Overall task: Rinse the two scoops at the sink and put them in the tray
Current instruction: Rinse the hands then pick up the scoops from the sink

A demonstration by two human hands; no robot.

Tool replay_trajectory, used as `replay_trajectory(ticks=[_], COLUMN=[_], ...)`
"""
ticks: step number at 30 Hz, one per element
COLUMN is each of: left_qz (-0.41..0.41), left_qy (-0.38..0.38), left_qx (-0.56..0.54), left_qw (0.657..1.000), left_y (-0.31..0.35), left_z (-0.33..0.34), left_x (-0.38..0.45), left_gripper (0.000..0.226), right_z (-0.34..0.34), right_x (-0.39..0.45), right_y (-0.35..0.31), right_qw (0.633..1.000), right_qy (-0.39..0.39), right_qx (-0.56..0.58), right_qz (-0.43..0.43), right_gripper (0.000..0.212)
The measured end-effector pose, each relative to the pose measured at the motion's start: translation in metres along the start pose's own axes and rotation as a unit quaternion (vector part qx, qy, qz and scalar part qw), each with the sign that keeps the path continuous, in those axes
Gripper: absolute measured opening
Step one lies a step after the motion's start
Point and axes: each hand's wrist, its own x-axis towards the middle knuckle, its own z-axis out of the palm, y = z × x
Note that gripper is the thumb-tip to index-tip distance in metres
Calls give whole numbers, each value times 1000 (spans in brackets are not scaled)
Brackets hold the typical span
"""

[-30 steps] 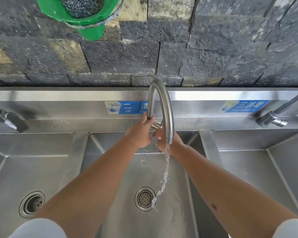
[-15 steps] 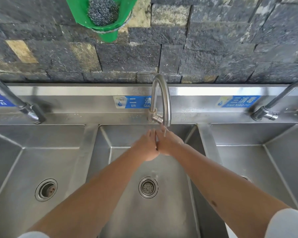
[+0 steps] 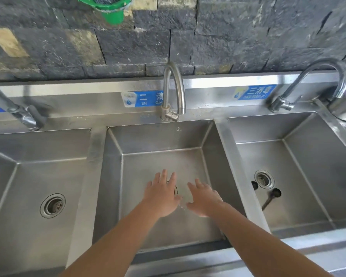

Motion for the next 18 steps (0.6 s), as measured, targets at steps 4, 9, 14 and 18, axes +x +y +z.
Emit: replay_trajectory(ticks=[4, 9, 14, 18], left_qz=[-17, 4, 40, 82], left_qy=[-28, -19, -14, -8], left_qx=[-7, 2, -7, 16], left_qw=[999, 1000, 999, 996], left_y=[7, 33, 82, 139], left_z=[17, 23, 18, 11], left_x=[-9, -8, 1, 19], left_gripper=[85, 88, 92, 93], right_z=[26, 37, 31, 19], right_x=[-15, -30, -42, -51], right_y=[20, 48, 86, 134], right_qw=[1000, 998, 996, 992], right_qy=[12, 21, 51, 90], right_qx=[-10, 10, 32, 59], right_qz=[27, 54, 58, 67], right_gripper=[91, 96, 91, 80])
